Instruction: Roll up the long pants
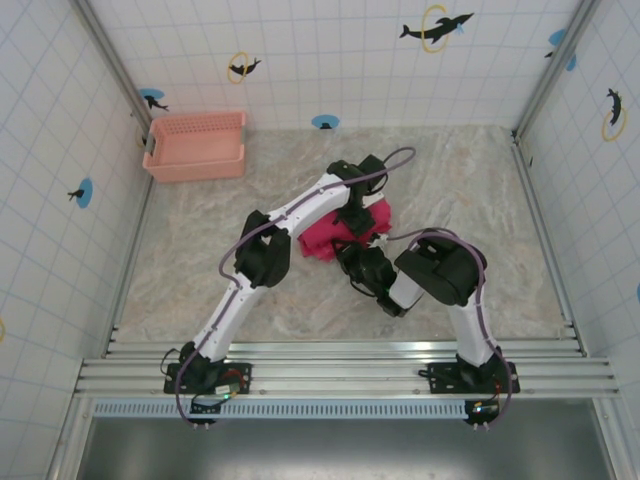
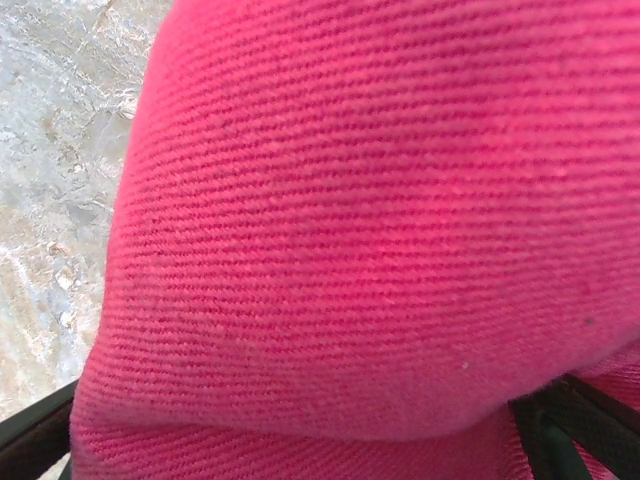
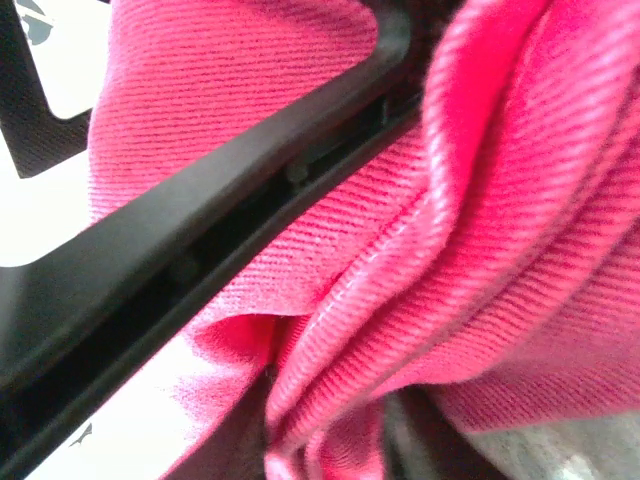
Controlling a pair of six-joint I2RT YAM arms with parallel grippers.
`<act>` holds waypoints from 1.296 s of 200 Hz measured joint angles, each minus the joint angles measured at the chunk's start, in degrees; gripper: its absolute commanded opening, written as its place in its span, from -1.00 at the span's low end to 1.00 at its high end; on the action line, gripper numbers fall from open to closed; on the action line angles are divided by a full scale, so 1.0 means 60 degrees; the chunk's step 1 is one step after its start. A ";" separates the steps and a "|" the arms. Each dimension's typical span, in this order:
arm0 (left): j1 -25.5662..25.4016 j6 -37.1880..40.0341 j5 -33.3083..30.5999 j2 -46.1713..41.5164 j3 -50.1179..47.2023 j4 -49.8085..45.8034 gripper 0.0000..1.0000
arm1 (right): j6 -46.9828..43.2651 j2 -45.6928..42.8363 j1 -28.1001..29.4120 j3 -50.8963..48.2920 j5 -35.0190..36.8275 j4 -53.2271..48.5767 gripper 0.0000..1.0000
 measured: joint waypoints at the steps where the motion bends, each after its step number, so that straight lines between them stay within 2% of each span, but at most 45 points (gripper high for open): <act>1: 0.0011 0.0000 0.0029 -0.0007 -0.0011 0.0018 0.95 | 0.0011 0.0000 0.0004 0.0000 0.0004 0.0000 -0.58; 32: 0.0266 -0.0018 0.0699 -0.0124 -0.0047 0.0113 0.95 | 0.0098 0.0007 0.0015 0.0000 0.0044 0.0004 -0.70; 89: 0.1093 -0.0273 0.2386 -0.0470 0.0047 -0.0630 0.95 | 0.0138 0.0168 0.0069 0.0266 -0.0237 -0.0018 -0.74; 132: 0.2579 -0.0594 0.3548 -0.1810 0.0586 -0.1679 0.95 | 0.0350 0.0492 0.0076 0.0408 -0.0302 0.0488 -0.75; 145: 0.3107 -0.0590 0.3544 -0.2269 0.0889 -0.1749 0.95 | 0.0419 0.0579 0.0062 0.0433 -0.0313 0.0652 -0.74; 171: 0.4131 -0.0583 0.2856 -0.2772 0.1213 -0.1847 0.95 | 0.0452 0.0678 0.0058 0.0466 -0.0339 0.0809 -0.74; 199: 0.4940 -0.0386 0.2597 -0.1570 0.1985 -0.1989 0.95 | 0.0455 0.0809 0.0047 0.0590 -0.0397 0.0933 -0.74; 224: 0.4994 -0.0219 0.2539 -0.0226 0.1373 -0.1829 0.95 | 0.0463 0.0849 0.0018 0.0648 -0.0459 0.0933 -0.74; 244: 0.4696 -0.0149 0.2488 0.0168 0.0295 -0.1621 0.95 | 0.0459 0.0849 0.0004 0.0648 -0.0525 0.0907 -0.74; 259: 0.4473 -0.0109 0.2364 0.0342 0.0171 -0.1592 0.95 | 0.0441 0.0834 -0.0007 0.0641 -0.0597 0.0863 -0.74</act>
